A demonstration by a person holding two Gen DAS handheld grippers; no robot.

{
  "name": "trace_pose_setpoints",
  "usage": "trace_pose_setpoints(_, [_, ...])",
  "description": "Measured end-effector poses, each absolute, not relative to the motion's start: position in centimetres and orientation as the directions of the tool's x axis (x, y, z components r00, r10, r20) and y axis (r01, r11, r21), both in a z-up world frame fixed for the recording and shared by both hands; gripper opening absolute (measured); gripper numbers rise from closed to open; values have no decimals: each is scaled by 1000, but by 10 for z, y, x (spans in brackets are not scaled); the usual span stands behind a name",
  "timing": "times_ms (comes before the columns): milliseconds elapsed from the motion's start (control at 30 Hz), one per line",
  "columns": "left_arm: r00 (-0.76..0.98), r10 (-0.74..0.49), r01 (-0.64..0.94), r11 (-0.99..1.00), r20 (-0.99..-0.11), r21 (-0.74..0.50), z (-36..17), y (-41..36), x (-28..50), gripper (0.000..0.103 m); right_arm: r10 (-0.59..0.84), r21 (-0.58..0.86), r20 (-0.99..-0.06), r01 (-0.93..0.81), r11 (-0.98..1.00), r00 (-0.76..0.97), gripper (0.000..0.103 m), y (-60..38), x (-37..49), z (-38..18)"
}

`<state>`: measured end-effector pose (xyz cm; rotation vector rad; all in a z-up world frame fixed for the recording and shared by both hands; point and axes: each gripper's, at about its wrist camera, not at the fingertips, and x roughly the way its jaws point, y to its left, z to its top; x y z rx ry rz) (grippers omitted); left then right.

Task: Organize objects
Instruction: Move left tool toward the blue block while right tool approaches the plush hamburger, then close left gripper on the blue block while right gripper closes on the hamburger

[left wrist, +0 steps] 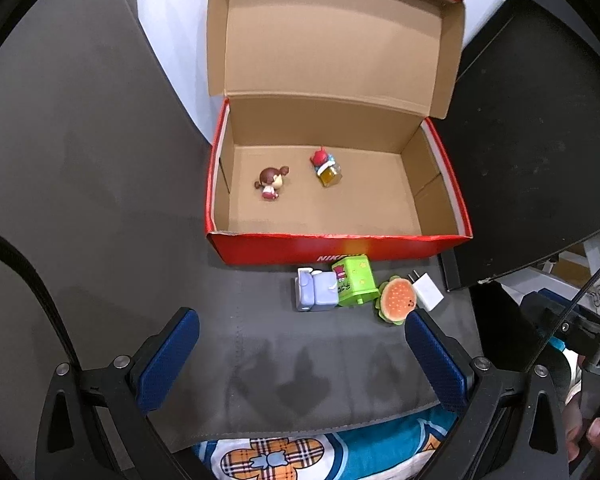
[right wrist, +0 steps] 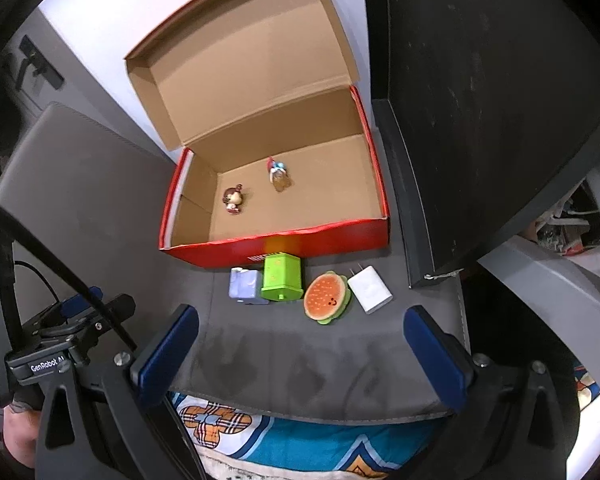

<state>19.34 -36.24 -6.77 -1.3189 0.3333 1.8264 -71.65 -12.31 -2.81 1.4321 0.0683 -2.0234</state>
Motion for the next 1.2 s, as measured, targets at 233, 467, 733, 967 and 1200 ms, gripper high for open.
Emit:
trace_pose_setpoints(233, [-81,441,-727,-640,-894,-249,-90,-349,184,102,-460,322,-873,517,-793,-161,103,-133,-728,-50])
trace_pose_setpoints(467, [-75,421,-706,-663,-904,-250,-110,-337,175,101,-451,331,-883,511,-794,-130,102,-144,-735,-70])
trace_pose_setpoints(733, [-60,403,-690,-678,-913,-254,-131,-321,169,96,-447,347,-889,493,-798,-97,96,-152,-743,-94])
trace_pose_setpoints(967, [-37,390,-671,-692,-920,-267,-152,-306,167,88,-438,361,-898,488,-795,-50,86,-161,-744,-121])
trace_pose_setpoints(1200, [-18,380,-659,-700,-925,-275,-171,-289,173,81,-414,360,-910,489,-795,-4,80,-168,-746,-144])
